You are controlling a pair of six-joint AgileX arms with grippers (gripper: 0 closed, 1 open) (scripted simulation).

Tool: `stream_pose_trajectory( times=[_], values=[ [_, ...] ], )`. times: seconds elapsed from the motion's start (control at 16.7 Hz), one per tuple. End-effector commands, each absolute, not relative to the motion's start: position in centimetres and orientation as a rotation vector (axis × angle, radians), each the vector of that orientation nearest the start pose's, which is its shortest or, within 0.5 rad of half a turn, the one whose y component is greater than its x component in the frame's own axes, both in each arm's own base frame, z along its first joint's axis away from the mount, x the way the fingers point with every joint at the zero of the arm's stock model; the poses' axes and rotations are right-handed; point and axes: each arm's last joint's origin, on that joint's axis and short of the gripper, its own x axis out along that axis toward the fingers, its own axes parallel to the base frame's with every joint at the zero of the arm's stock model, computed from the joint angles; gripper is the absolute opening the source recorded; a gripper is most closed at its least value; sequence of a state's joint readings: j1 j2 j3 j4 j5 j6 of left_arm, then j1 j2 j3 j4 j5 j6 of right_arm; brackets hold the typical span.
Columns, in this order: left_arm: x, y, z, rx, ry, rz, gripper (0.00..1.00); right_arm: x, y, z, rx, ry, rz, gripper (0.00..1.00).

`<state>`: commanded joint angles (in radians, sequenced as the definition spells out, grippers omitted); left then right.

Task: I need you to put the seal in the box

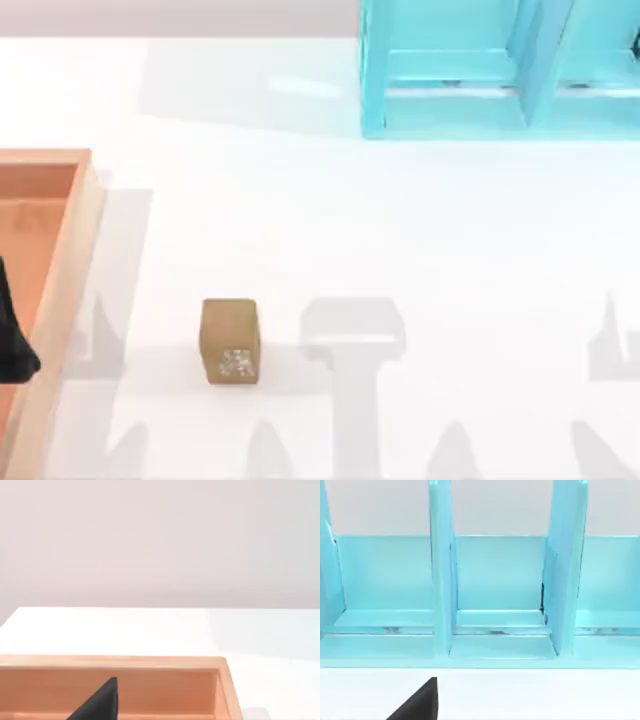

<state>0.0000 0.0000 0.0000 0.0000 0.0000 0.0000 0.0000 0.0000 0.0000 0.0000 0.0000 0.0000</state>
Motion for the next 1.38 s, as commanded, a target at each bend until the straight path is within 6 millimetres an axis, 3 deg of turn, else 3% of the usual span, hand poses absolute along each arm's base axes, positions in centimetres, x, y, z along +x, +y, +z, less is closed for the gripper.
stream_pose_trajectory(
  times=[0.3, 0.6, 0.78, 0.9, 1.14, 1.38],
  values=[
    [10.6, -0.5, 17.1, -0.030, 0.061, -0.033, 1.00, 10.6, -0.1, 16.0, 0.000, 0.000, 0.000, 1.00],
    [11.9, -2.0, 22.1, -0.126, 0.339, -0.131, 1.00, 10.6, -0.1, 16.0, 0.000, 0.000, 0.000, 1.00],
    [14.8, -3.9, 25.0, -0.161, 0.628, -0.170, 1.00, 10.6, -0.1, 16.0, 0.000, 0.000, 0.000, 1.00],
    [17.8, -5.9, 25.8, -0.157, 0.857, -0.171, 1.00, 10.6, -0.1, 16.0, 0.000, 0.000, 0.000, 1.00],
    [23.5, -11.2, 24.9, -0.092, 1.266, -0.117, 1.00, 10.6, -0.1, 16.0, 0.000, 0.000, 0.000, 1.00],
    [26.7, -16.2, 23.4, -0.018, 1.495, -0.047, 1.00, 10.6, -0.1, 16.0, 0.000, 0.000, 0.000, 1.00]
  ],
)
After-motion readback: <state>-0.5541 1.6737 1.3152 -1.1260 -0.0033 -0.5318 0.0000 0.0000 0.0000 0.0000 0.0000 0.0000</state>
